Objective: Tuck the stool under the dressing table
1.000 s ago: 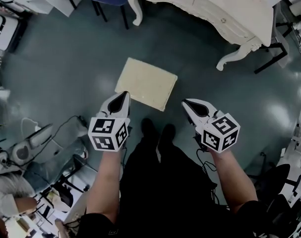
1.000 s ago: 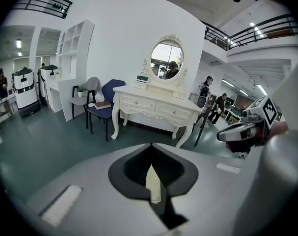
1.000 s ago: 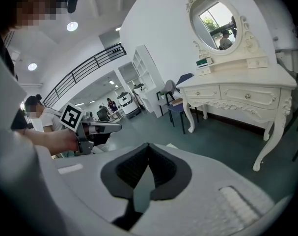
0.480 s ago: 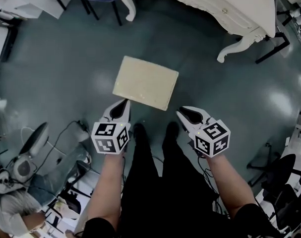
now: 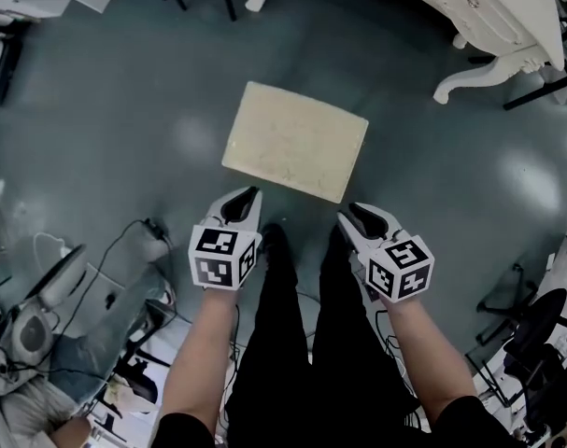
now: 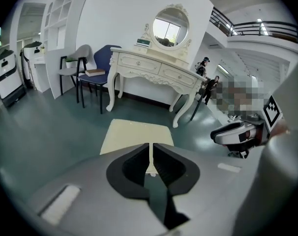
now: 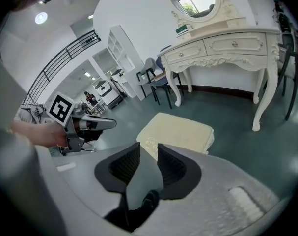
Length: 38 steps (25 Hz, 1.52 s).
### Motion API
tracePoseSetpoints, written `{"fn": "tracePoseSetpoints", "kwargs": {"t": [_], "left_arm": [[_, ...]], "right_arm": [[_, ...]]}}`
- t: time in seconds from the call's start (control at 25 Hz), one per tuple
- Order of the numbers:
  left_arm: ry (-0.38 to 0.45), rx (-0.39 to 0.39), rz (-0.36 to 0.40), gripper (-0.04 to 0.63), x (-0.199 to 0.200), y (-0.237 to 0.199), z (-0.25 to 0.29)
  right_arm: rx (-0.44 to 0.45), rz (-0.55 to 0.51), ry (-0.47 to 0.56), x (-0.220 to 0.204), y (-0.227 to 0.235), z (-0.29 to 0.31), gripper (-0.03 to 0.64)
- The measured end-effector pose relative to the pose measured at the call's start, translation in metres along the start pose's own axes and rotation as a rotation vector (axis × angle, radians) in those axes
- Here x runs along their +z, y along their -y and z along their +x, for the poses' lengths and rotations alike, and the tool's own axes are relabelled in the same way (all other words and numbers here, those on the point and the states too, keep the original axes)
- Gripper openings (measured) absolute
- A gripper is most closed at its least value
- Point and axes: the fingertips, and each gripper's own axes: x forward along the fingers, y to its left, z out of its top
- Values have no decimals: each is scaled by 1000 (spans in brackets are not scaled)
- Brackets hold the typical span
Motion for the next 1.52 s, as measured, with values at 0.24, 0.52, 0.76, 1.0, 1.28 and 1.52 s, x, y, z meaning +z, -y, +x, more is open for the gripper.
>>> {"fn": "tracePoseSetpoints", "kwargs": {"t": [0.24,0.52,0.76,1.0,1.28,1.52], "left_arm": [[-38,-7,-43,64,-40,-27,30],[-73,-3,-108,131,-73,-70,72],[-131,42,-66,219,-97,-115,98],[-238,62,19,318,-119,-146,119],[-304,37,137,394,-121,-159,143],[-312,-13,160,408,-123,-160,150]], "right_arm": [[-46,25,-30,-35,16,39,130],[-107,19,-66,-66,38,79,160],[-186,82,-106,-106,58,109,193],[-297,122,-121,-128,82,128,275],[-382,102,-130,-135,103,142,295],[-399,97,-160,-140,110,147,304]]}}
